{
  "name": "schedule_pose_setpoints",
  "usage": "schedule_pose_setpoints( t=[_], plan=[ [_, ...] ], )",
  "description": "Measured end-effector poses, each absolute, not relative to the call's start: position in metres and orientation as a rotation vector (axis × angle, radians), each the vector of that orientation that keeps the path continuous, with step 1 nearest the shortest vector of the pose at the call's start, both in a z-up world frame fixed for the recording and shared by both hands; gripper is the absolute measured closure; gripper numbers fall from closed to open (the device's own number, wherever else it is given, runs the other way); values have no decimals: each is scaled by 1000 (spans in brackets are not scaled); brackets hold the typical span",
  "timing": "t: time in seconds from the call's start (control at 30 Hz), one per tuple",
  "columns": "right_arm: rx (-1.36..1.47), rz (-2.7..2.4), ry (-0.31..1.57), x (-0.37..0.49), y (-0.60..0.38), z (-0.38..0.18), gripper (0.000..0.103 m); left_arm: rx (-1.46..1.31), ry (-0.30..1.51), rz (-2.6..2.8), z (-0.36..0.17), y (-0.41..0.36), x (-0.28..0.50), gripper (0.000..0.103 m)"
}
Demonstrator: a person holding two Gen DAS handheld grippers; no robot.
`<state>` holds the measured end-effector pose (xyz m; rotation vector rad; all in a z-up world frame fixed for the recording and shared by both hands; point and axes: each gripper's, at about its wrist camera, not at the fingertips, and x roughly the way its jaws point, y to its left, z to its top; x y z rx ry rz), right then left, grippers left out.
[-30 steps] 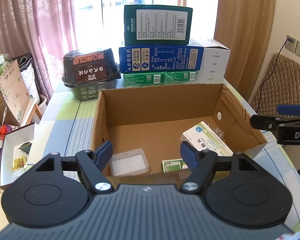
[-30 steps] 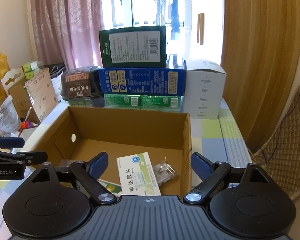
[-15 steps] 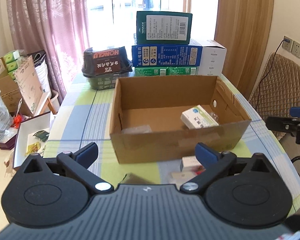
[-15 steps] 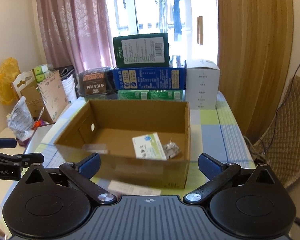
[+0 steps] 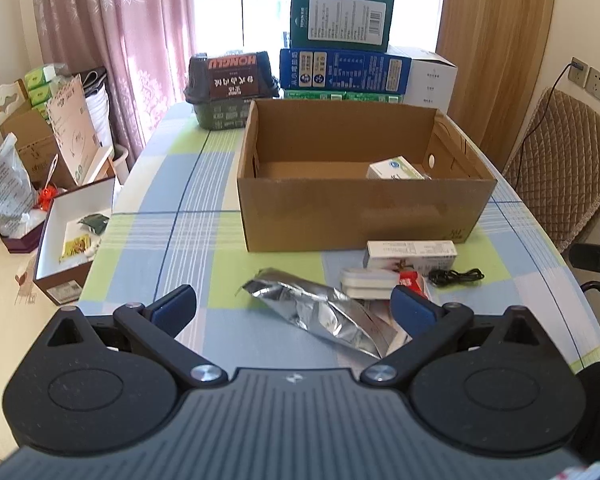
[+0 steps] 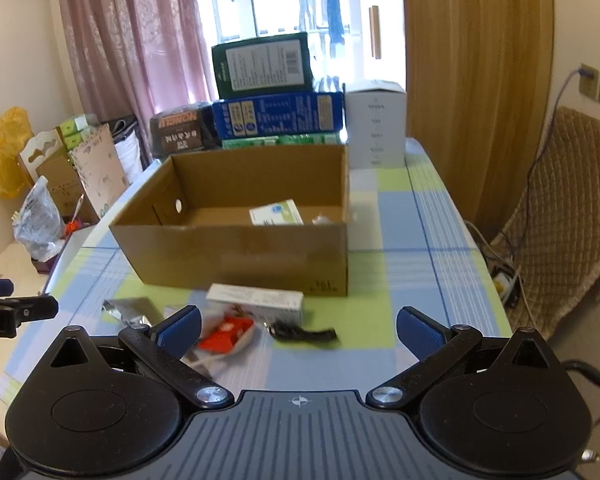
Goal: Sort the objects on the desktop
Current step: 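Open the right tool over the box while the left tool withdraws, then move the left tool to the wooden spoon while the right tool reaches the black cable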
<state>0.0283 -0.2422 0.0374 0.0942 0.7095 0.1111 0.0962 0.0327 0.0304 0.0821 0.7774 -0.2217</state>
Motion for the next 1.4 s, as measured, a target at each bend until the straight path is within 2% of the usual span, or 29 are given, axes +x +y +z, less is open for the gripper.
schedule_pose_setpoints(
  t=[0.47, 0.6, 0.8, 0.83, 0.93, 1.1, 1.27, 1.4],
  plan=[
    [45, 126, 721, 24, -253, 26, 2, 166, 811, -324, 12, 9, 91, 2],
    [16, 136, 729, 29, -255, 20, 2, 210, 821, -397, 7, -5, 95, 5],
    [-44, 164, 748, 40, -261, 7, 2, 287, 853, -511, -9, -35, 103, 15],
    [-56, 168, 753, 43, -262, 5, 3, 301, 860, -529, -12, -40, 104, 20],
    [-82, 178, 775, 53, -265, -5, 10, 342, 878, -570, -23, -55, 110, 32],
    [-116, 213, 820, 75, -268, -22, 29, 396, 906, -634, -41, -73, 122, 39],
    [-177, 285, 855, 97, -266, -44, 34, 416, 950, -672, -59, -85, 137, 62],
    [-224, 327, 867, 112, -262, -60, 36, 431, 972, -680, -72, -91, 147, 65]
  ],
)
